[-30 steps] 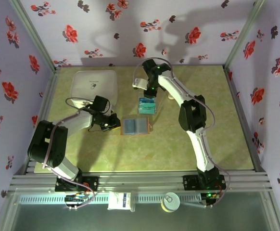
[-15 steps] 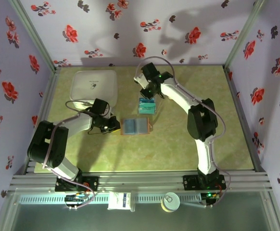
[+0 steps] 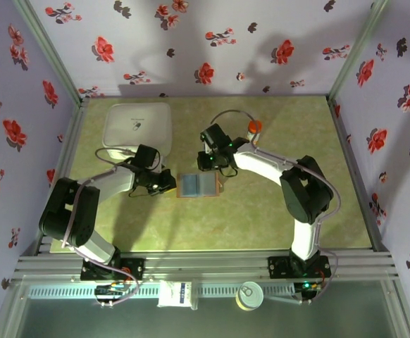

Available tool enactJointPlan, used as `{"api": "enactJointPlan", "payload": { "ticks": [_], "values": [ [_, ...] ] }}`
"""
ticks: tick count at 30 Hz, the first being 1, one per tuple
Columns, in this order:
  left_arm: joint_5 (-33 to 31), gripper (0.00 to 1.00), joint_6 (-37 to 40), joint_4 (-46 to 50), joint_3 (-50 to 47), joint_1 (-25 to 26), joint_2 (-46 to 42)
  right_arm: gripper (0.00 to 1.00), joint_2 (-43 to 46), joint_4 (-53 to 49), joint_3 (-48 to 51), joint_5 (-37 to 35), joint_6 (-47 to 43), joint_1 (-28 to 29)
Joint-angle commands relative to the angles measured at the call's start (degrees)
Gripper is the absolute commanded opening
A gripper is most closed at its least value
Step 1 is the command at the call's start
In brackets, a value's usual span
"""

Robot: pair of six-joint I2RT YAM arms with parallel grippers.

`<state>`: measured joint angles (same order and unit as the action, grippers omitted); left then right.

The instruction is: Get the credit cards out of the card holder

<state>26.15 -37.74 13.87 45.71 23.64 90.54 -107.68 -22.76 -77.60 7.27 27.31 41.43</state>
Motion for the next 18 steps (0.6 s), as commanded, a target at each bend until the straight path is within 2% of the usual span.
{"api": "enactJointPlan", "payload": {
  "ticks": [1,6,11,18],
  "values": [
    [0.71,0.07,-0.18,-0.6,2.33,0.8,2.75,0.23,1.5,2.18,1.56,3.64,7.97,1.57],
    [0.05,0.04,-0.08,-0.38,5.27,0.91,5.57,0.27,1.04,0.48,3.14,4.58,8.81,1.89],
    [-0.13,0.04,0.1,-0.6,5.75,0.97,6.82,0.3,1.11,2.63,5.2,8.94,10.98,2.05],
    [-0.18,0.02,0.48,-0.32,5.35,1.11,7.89,0.32,0.37,7.2,7.37,10.97,14.66,2.39]
  ]
}}
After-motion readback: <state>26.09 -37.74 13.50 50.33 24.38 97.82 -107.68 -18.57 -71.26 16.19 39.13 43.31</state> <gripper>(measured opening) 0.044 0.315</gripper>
